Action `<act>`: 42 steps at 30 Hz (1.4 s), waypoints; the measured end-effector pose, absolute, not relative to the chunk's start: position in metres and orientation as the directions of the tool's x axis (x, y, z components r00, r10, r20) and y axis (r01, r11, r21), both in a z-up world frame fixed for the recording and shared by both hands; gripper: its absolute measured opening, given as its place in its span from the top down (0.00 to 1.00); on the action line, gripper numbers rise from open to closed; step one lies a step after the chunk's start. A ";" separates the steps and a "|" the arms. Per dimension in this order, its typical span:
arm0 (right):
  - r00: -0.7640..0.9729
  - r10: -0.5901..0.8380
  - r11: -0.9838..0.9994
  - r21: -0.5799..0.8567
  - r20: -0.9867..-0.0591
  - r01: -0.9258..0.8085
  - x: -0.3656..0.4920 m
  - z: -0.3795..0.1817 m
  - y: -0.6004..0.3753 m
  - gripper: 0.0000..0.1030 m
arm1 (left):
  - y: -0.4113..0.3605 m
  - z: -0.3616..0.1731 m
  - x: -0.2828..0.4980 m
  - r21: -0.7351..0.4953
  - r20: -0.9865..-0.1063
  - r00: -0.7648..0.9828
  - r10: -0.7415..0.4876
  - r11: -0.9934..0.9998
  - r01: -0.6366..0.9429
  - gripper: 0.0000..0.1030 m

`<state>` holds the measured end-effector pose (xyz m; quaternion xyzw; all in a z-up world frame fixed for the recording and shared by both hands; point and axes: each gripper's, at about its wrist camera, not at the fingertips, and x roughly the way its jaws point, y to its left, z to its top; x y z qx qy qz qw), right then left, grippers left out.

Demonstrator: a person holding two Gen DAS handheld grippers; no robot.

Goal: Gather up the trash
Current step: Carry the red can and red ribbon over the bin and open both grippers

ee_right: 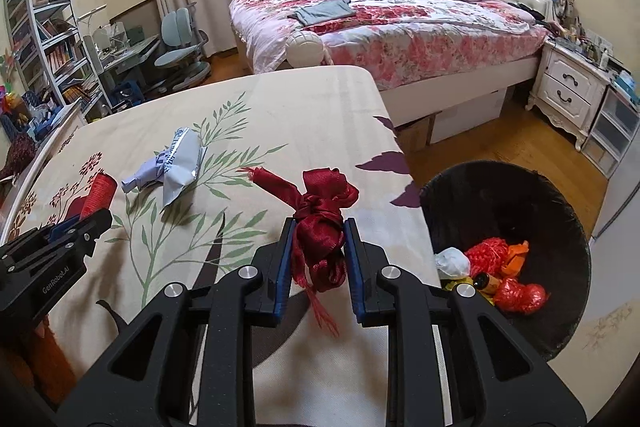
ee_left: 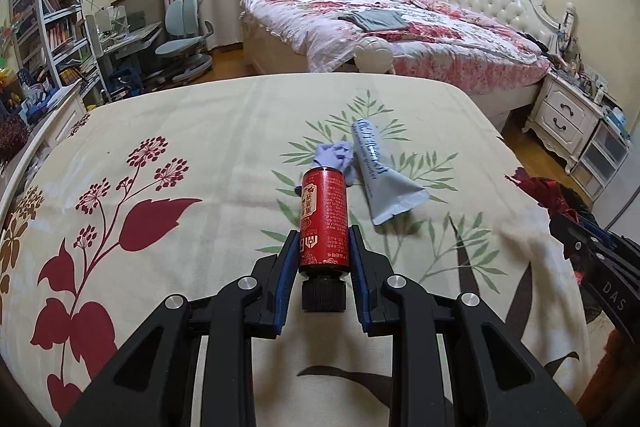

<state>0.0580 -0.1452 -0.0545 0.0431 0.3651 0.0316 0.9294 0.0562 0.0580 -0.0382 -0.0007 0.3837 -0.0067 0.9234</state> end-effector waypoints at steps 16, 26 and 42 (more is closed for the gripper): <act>0.771 -0.022 0.988 0.105 -0.637 0.115 0.029 -0.044 -0.216 0.78 | -0.034 -0.020 0.046 0.000 -0.667 0.731 -0.144 0.981 0.193 0.74; 0.767 -0.091 0.973 0.108 -0.635 0.205 0.026 -0.049 -0.256 0.77 | -0.092 -0.024 0.055 0.009 -0.661 0.720 -0.210 0.958 0.288 0.74; 0.741 -0.148 0.950 0.113 -0.655 0.290 0.044 -0.065 -0.304 0.77 | -0.161 -0.041 0.081 0.036 -0.671 0.701 -0.241 0.934 0.356 0.74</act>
